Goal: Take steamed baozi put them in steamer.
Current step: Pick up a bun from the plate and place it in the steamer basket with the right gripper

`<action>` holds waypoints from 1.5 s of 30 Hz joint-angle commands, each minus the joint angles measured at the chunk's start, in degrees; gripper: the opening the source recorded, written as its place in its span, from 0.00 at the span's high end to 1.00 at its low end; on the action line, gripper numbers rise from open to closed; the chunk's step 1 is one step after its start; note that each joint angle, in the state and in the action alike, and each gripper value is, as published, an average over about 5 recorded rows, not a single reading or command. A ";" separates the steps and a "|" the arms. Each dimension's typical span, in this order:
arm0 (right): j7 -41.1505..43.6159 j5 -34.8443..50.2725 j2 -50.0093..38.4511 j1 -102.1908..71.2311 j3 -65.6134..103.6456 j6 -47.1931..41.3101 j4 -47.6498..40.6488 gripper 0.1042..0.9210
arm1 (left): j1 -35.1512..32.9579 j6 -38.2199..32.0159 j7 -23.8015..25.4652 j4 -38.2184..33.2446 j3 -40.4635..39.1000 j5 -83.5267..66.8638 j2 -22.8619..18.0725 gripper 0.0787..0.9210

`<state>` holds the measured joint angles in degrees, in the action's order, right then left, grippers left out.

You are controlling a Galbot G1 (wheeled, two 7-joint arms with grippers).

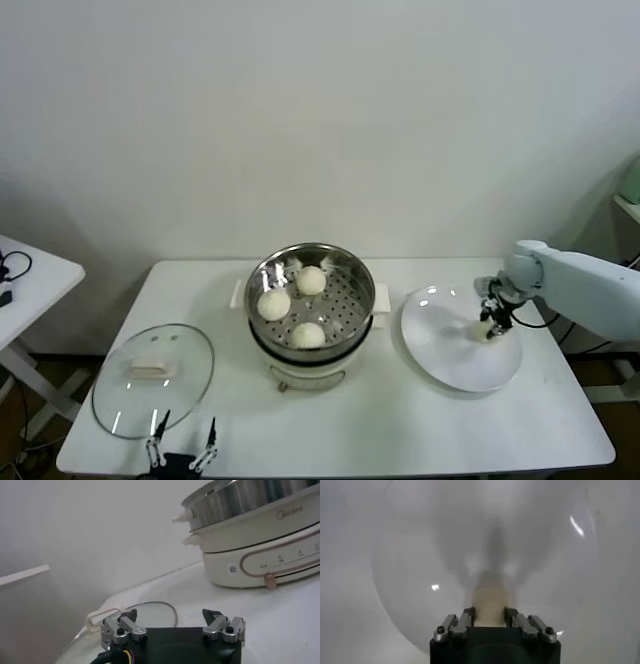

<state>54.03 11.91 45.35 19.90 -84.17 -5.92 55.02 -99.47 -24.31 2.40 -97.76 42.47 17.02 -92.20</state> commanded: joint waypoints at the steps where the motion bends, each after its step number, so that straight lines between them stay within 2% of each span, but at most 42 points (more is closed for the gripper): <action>1: 1.05 17.25 0.15 32.19 -22.85 -2.08 17.30 0.59 | 0.16 0.18 0.07 -0.33 -0.06 -0.18 -0.68 0.12; 4: 1.41 24.66 2.54 43.17 -28.48 -4.21 23.27 0.60 | 0.27 0.19 0.09 -0.41 -0.20 -0.27 -0.64 0.12; 8: 1.17 34.17 6.03 50.95 -27.34 -7.68 29.26 0.59 | 0.46 0.19 0.14 -0.49 -0.48 -0.30 -0.46 0.12; 11: -0.38 38.84 8.67 51.52 -22.95 -10.50 31.76 0.58 | 0.71 0.25 0.20 -0.58 -0.67 -0.31 -0.32 0.12; 15: -3.40 41.04 11.98 47.65 -16.81 -14.07 33.25 0.58 | 0.89 0.30 0.30 -0.73 -0.75 -0.29 -0.22 0.12; 28: -10.35 35.53 23.40 27.69 -10.29 -18.53 29.14 0.58 | 1.11 0.18 0.53 -0.24 -0.11 -0.88 0.20 0.12; 37: -10.80 25.81 24.36 20.15 -11.75 -17.71 25.01 0.56 | 1.30 0.15 0.61 0.16 0.11 -1.11 0.30 0.12; 45: -10.67 23.95 24.38 20.21 -12.78 -16.19 22.89 0.53 | 1.55 0.10 0.65 0.45 0.00 -1.09 0.40 0.12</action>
<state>44.66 40.06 67.53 44.53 -96.88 -22.24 80.07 -98.06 -24.18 3.05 -97.37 42.56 15.94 -92.20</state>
